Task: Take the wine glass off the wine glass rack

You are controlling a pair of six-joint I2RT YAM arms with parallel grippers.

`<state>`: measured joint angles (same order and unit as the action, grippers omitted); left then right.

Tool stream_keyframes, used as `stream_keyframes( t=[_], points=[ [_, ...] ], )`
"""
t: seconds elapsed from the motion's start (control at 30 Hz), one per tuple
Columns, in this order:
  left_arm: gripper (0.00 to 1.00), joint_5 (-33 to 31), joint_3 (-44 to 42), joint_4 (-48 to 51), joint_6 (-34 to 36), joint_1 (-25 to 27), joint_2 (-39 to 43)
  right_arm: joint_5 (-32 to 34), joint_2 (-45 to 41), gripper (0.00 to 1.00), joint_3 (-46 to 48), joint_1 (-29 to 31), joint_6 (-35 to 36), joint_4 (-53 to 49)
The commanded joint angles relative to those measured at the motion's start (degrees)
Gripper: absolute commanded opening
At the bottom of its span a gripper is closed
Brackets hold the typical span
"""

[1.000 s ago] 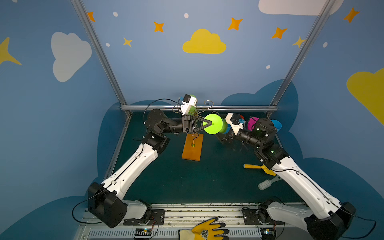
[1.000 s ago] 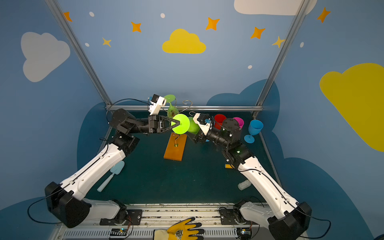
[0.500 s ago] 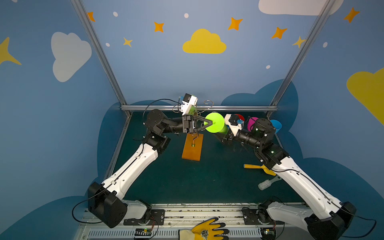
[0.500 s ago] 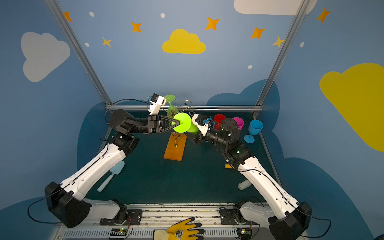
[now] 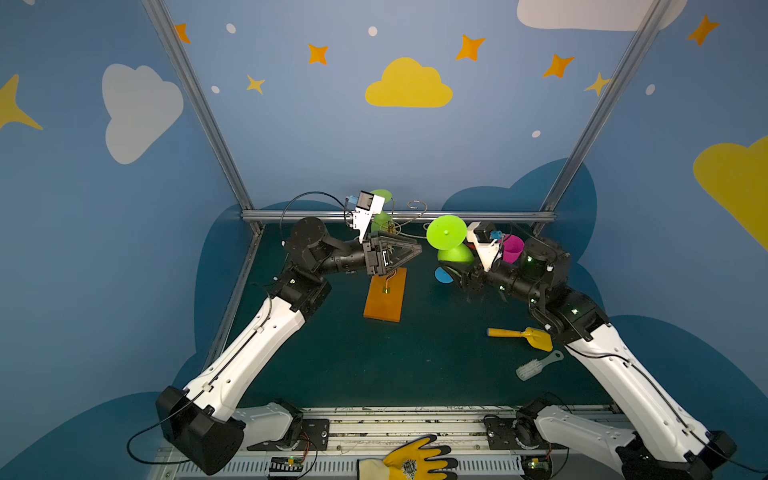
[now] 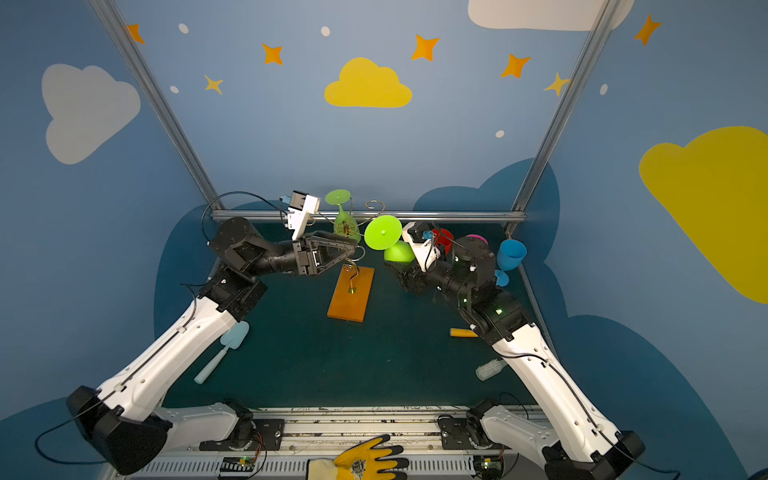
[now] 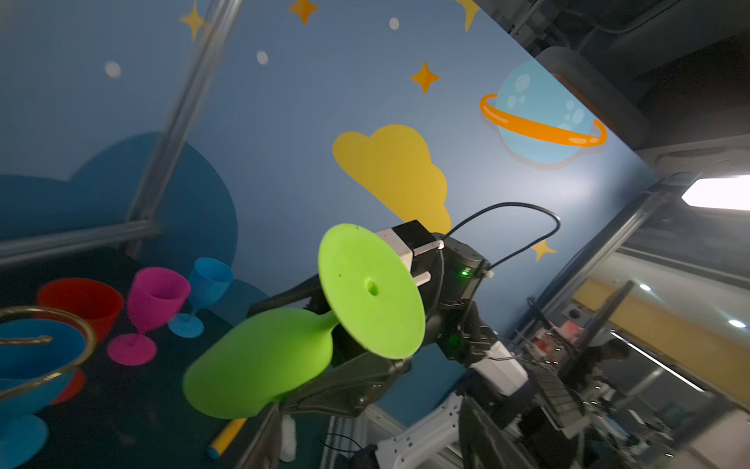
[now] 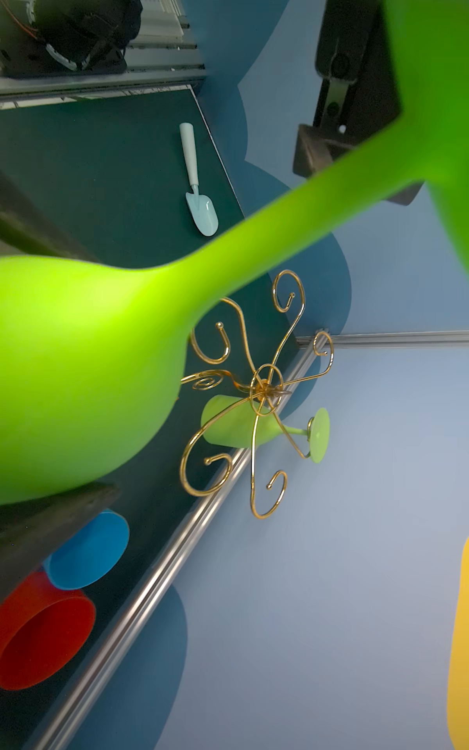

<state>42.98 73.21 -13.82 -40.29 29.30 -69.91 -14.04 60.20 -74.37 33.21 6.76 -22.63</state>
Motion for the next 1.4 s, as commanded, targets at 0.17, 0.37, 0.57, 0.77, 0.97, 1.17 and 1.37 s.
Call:
stream_keyframes(
  t=[0.17,0.37,0.57,0.77,0.97,1.17,1.37],
  points=[
    [0.67,-22.4,-9.0,-8.2,42.1,3.0,3.0,2.8,0.4,0.48,-7.3,0.0,-5.3,-16.0],
    [0.63,-18.9,-9.4,-14.7,56.0,3.1,0.1,1.9,2.7,0.46,-9.7,0.5,-6.6,-19.8],
    [0.59,-16.8,-9.1,-16.8,62.7,3.9,-1.9,0.4,4.7,0.45,-10.6,1.9,-7.4,-20.1],
    [0.58,-15.9,-9.0,-16.3,66.0,5.1,-2.7,-0.1,7.4,0.44,-11.7,4.2,-7.6,-20.7],
    [0.52,-15.8,-8.7,-16.4,66.1,5.5,-3.1,0.1,9.7,0.44,-13.2,6.5,-7.6,-22.0],
    [0.32,-15.9,-8.5,-15.3,65.9,5.6,-2.7,0.7,10.8,0.46,-13.9,7.2,-8.6,-23.5],
    [0.05,-16.9,-8.6,-14.8,64.8,5.6,-2.4,0.3,10.5,0.67,-13.6,7.4,-9.4,-22.7]
  ],
)
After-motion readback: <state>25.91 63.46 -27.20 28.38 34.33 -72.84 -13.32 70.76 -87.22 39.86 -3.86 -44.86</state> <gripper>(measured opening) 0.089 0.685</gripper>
